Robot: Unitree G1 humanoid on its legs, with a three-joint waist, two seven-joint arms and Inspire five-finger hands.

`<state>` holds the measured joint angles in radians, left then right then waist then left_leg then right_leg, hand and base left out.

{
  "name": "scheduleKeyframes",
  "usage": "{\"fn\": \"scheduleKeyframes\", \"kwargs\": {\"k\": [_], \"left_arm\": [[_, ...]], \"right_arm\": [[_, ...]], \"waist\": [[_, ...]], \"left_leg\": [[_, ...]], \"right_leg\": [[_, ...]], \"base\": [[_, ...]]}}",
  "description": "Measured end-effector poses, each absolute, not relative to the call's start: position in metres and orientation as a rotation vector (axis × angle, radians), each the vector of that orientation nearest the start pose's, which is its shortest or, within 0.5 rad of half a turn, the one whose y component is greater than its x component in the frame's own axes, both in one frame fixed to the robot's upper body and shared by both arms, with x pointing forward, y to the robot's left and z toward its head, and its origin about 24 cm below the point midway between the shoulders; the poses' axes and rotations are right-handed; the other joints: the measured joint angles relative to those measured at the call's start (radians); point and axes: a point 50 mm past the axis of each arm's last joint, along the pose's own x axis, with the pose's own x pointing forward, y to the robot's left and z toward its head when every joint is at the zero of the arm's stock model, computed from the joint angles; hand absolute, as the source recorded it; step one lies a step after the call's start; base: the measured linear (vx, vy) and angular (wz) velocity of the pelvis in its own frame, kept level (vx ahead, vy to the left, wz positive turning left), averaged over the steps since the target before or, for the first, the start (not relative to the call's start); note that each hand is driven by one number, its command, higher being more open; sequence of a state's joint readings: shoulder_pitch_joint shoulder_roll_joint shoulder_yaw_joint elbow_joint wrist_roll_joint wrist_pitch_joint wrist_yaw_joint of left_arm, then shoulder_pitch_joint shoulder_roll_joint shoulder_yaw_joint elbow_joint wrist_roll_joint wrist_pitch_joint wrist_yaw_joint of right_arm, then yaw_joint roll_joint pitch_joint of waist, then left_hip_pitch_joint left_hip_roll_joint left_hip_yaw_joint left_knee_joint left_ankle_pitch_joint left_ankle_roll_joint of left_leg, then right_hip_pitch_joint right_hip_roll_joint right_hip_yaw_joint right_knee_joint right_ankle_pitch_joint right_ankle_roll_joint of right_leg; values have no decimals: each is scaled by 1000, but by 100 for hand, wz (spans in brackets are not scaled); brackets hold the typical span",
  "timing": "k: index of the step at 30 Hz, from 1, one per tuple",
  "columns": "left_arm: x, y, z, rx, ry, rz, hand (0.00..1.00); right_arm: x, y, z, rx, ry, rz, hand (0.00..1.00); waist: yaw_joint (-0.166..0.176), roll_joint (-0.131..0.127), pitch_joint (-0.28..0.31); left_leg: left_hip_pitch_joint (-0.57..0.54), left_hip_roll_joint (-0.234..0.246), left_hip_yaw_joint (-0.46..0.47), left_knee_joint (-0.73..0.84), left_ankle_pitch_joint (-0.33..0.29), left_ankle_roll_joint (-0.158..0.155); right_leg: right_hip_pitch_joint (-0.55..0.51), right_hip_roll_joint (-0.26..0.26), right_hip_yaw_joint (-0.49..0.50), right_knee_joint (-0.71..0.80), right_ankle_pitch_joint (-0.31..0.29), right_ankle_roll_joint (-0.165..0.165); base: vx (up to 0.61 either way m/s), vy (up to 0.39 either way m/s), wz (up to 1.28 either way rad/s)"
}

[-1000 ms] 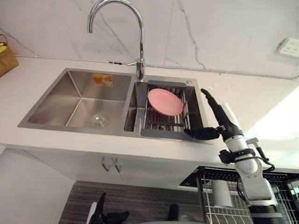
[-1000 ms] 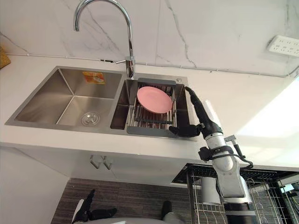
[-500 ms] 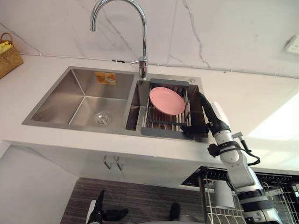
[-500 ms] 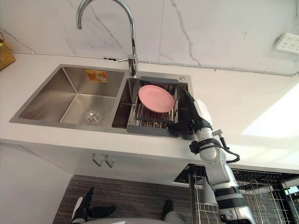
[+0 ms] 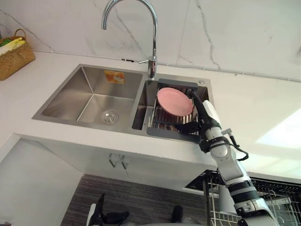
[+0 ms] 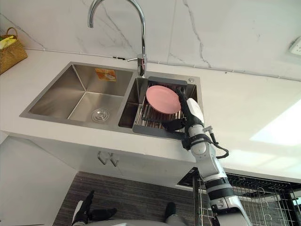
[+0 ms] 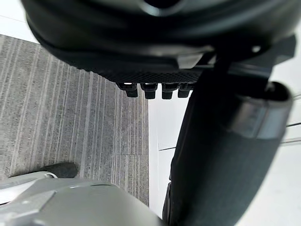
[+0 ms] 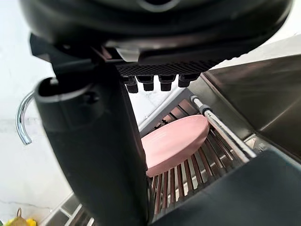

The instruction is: Walk over to the sink, pick up the cup, carry it to the dishwasher, place the cup inside the dishwasher, then close the dishwasher door

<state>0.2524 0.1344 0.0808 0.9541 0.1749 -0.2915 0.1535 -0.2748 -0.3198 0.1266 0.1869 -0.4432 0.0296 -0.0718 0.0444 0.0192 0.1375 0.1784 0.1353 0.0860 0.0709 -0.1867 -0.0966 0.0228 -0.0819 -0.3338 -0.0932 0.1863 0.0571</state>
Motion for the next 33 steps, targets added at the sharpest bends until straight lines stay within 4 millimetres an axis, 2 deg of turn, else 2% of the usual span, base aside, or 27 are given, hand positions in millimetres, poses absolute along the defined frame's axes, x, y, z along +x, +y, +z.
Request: {"fn": "scheduleKeyframes", "kwargs": {"k": [5,10,16,17,20,27,31,33], "left_arm": [[68,221,-146,298,898,199,100],[70,221,-146,298,893,198,100],[71,221,-146,285,901,213,100],[72,221,-146,283,904,218,100],[72,221,-146,279,906,224,100],[72,220,-147,280,919,242,100],[72,218,-147,282,916,257,100],[73,217,-147,288,914,269,100]], "right_arm": [[312,-168,80,-887,-116,64,100],[321,-158,84,-966,-111,95,100],[331,-158,76,-1010,-20,87,100],[332,-158,74,-1020,-4,81,0],[336,-163,68,-1048,50,50,0],[344,-174,71,-1156,92,-115,0],[344,-173,74,-1182,43,-204,0],[346,-170,82,-1189,-31,-282,0]], "waist": [[3,-1,0],[19,-2,2],[30,-8,5],[32,-10,6],[36,-14,9],[42,-15,10],[49,-14,12],[51,-14,13]], "left_leg": [[-3,-2,-6,0,2,1],[-6,-4,-12,0,5,3],[-11,-7,-23,-2,9,4],[-11,-7,-23,-2,9,4],[-12,-8,-24,-2,10,4],[-12,-15,-35,-9,17,4],[-12,-15,-36,-10,18,4],[-12,-16,-36,-10,18,4]], "right_leg": [[0,-3,-5,0,0,0],[0,-5,-10,0,0,0],[0,-9,-23,0,0,0],[0,-9,-23,0,0,0],[1,-11,-24,0,1,0],[1,-18,-29,0,2,2],[1,-18,-29,0,2,2],[1,-19,-29,0,2,2]], "base": [[-5,6,2],[-14,8,3],[-11,13,6],[0,0,0],[0,0,0],[-11,8,2],[0,0,0],[0,0,0]]}}
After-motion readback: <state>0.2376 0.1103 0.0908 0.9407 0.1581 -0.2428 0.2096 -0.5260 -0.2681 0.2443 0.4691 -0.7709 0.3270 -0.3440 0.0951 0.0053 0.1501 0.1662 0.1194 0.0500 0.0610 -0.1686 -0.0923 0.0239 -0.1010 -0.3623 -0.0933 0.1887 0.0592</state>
